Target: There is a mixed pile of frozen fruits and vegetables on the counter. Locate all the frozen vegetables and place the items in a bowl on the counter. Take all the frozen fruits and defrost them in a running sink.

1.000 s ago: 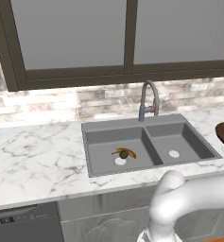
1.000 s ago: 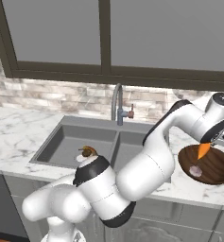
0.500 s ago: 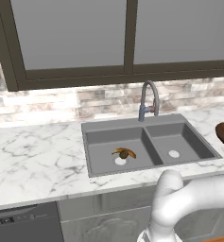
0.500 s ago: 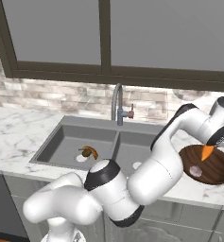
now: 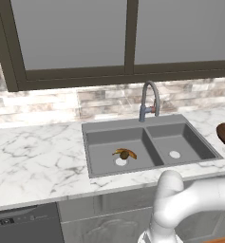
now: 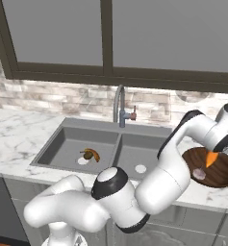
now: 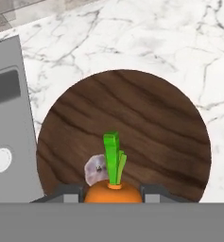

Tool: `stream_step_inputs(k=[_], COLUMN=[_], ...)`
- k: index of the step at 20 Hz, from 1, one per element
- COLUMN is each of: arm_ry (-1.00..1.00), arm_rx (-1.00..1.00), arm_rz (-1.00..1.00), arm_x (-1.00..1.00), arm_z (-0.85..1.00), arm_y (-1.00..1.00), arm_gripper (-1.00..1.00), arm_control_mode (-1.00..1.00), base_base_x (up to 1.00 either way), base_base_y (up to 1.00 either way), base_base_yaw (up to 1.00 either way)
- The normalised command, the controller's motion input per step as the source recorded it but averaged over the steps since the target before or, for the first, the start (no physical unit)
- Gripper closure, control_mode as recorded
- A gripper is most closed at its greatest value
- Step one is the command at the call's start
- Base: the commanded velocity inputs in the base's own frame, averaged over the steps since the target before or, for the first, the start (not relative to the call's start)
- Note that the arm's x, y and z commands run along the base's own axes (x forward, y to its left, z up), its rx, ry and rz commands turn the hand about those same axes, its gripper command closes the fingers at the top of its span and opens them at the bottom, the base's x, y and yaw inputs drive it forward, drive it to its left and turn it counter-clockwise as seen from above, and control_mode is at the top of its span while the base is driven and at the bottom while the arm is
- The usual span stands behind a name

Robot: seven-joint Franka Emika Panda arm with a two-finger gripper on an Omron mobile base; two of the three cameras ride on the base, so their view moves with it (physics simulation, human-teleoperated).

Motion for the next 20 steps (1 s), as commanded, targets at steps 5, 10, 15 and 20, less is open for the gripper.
stream_step_inputs(k=[5, 10, 15, 20], arm_ry=[0.01, 0.01, 0.01, 0.02], arm_rx=[0.0, 0.0, 0.0, 0.0], arm_rz=[0.0, 0.0, 0.0, 0.0], arm_x=[0.0, 0.03, 0.03, 0.01], arm_z=[-0.25, -0.22, -0.2, -0.19], arm_y=[0.0, 0.0, 0.0, 0.0], arm_gripper=[1.0, 1.0, 1.0, 1.0], arm_control_mode=[-1.0, -1.0, -1.0, -1.0], base_base_x=[0.0, 0.0, 0.0, 0.0], base_base_y=[0.0, 0.0, 0.0, 0.0], base_base_yaw=[0.0, 0.0, 0.0, 0.0])
